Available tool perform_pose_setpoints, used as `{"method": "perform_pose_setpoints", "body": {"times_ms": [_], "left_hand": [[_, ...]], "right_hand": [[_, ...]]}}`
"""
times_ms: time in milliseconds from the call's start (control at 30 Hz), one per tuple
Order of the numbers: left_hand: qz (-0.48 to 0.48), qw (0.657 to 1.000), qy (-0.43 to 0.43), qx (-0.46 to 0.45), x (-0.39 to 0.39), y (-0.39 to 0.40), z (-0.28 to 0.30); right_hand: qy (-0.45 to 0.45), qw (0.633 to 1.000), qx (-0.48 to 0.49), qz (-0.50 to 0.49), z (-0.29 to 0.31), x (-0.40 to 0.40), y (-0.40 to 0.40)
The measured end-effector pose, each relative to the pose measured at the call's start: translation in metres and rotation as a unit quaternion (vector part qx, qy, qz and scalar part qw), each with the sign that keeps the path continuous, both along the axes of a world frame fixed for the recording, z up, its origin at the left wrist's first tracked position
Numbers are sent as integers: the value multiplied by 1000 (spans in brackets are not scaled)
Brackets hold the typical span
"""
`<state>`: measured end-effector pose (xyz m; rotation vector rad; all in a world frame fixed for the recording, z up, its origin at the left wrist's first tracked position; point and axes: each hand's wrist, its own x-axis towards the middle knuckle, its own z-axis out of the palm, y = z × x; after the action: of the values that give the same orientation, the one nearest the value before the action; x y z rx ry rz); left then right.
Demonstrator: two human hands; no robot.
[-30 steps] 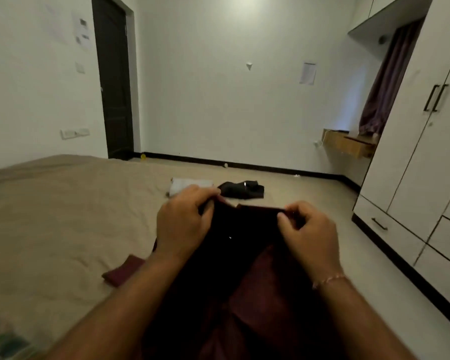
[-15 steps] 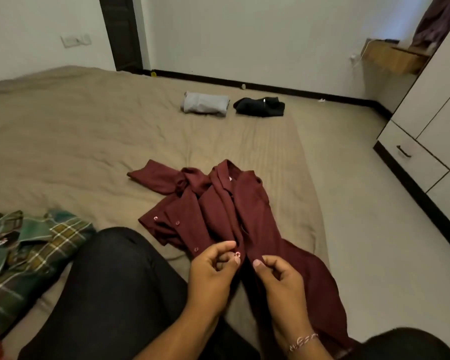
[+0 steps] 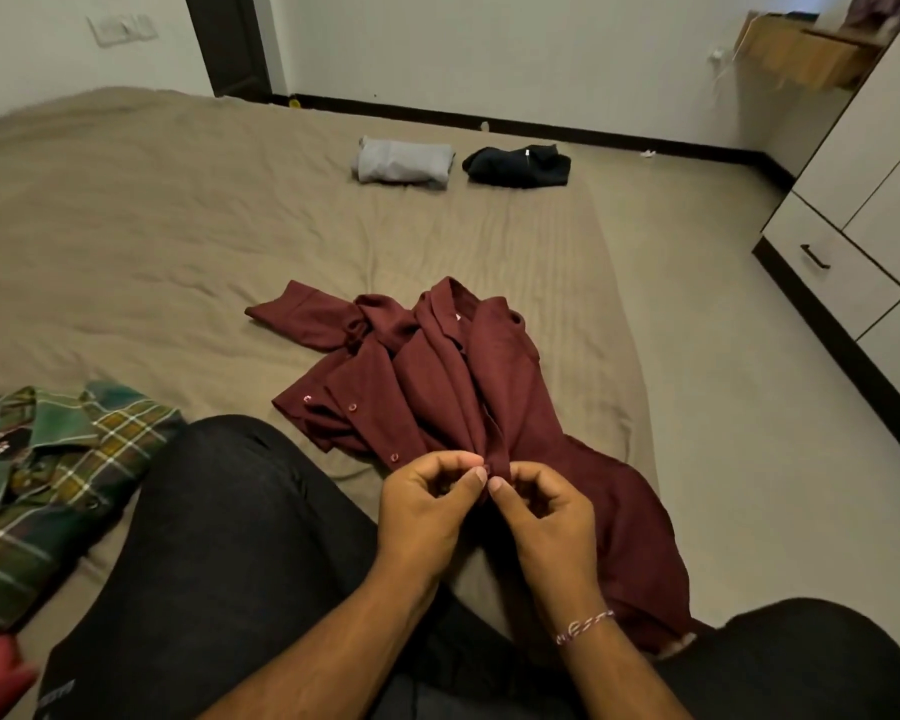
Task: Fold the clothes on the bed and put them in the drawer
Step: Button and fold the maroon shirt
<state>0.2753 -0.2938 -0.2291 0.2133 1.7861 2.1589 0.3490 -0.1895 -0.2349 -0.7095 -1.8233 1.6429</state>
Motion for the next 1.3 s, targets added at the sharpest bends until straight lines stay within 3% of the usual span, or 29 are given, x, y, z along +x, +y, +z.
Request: {"method": "perform_pose_setpoints", "body": {"times_ms": [200,600,933,1000,1167,1300], "left_hand": [[-4,1000,19,-15,-3,0,3],[-73,996,15,-38,-12,1,2],[-95,991,-8,-88,-16,3,3],[-84,990,9,-112,-17,3,2],[-96,981,81,-149,-16,4,1],[-72,986,61,-139,-18,4,-2]], "right_hand": [[8,1000,-3,2,-1,-2,1],[40,992,-103,69,-1,-2,11],[11,992,-56,110,-11,-10,26],[1,995,-8,101,-14,-12,25],[-5,974,223,50,-16,-13,19],[-12,947,319,33,-14,-13,18]]}}
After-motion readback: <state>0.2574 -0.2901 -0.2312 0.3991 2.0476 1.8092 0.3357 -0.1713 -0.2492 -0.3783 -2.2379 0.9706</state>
